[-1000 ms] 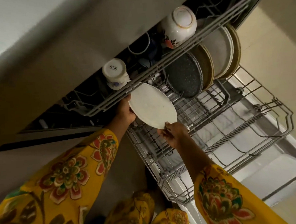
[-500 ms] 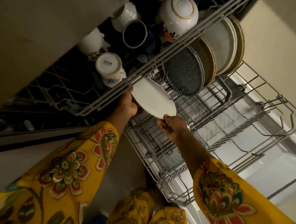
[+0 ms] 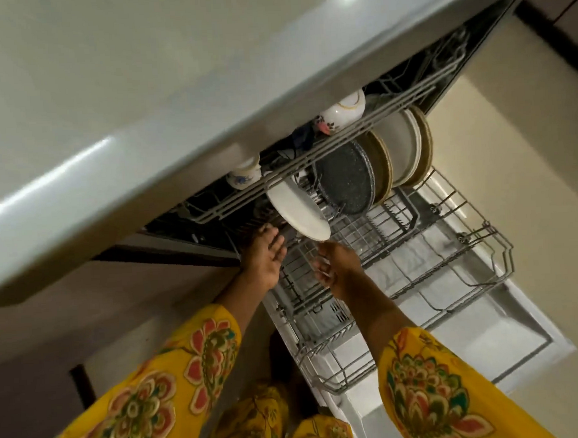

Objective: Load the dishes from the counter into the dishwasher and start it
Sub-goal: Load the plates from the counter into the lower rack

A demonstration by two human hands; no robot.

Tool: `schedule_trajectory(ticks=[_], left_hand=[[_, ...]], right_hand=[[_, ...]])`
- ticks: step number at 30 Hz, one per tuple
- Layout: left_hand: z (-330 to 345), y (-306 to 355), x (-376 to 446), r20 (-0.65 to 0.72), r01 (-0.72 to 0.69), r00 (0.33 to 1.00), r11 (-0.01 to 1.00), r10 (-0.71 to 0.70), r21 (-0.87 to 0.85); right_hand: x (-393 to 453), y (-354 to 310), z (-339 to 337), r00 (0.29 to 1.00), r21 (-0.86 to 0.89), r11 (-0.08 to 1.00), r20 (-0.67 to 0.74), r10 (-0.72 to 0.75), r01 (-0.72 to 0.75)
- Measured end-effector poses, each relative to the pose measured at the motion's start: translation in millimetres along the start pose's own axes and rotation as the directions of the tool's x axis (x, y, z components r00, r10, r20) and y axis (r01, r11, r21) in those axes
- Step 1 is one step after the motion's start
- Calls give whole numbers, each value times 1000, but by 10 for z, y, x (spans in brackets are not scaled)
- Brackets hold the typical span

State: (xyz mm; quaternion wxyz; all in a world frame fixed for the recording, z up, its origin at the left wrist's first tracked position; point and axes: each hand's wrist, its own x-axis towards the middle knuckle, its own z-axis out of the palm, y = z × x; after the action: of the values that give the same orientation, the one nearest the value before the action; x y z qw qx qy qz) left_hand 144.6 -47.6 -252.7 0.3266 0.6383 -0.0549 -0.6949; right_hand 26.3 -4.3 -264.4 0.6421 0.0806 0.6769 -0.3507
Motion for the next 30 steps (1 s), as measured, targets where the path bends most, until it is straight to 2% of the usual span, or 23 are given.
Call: schedule_trajectory(ticks=[4, 12, 15, 20, 25, 30], left_hand=[[-125, 3, -442, 16, -13, 1000, 999, 14, -35], [-357, 112, -1348, -21, -109, 994, 986, 108, -126], [-518, 168, -1718, -56, -157, 987, 975, 150, -157], [-990, 314, -2410, -88, -260, 965, 936, 245, -238], [-1567, 481, -2922, -182, -376, 924, 885, 336, -275], [-2165, 706, -3371, -274, -477, 873, 823, 403, -308]], right_hand=[[-402, -33, -43, 995, -106, 991, 59, -76, 82], [-1259, 32, 39, 983, -329, 926, 76, -168, 184], [-1573, 130, 87, 956, -496, 818, 137, -259, 292], [-2241, 418, 312, 881, -722, 507, 375, -288, 472], [-2751, 681, 751, 811, -724, 366, 515, -278, 585], [-3255, 977, 1356, 739, -685, 277, 630, -240, 674]])
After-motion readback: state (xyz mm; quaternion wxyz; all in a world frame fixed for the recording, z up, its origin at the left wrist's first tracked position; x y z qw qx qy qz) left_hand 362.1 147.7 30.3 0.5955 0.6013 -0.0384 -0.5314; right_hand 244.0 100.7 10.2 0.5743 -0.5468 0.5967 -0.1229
